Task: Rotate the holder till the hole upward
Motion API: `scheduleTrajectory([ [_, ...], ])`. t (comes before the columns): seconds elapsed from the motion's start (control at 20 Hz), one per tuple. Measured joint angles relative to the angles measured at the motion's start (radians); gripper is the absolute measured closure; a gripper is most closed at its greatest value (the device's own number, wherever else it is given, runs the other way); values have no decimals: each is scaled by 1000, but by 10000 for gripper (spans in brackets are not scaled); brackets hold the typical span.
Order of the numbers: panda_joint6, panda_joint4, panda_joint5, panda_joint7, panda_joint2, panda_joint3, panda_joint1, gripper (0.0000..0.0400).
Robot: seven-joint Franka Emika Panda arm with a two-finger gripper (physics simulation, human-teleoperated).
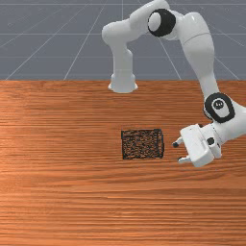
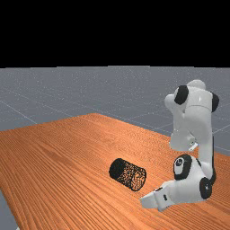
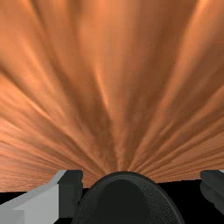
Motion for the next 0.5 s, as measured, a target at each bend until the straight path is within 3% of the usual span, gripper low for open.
scheduleTrajectory([
  [0.15,93,-138,-35,-7,-65,-24,-33,0],
  [0.2,80,-148,-83,60,-47,-71,-6,0],
  [0.25,104,-180,-95,63,-60,-81,-14,0],
  [0.4,147,-232,-113,68,-80,-96,-31,0],
  [0.5,219,-286,-96,56,-126,-77,-58,0],
])
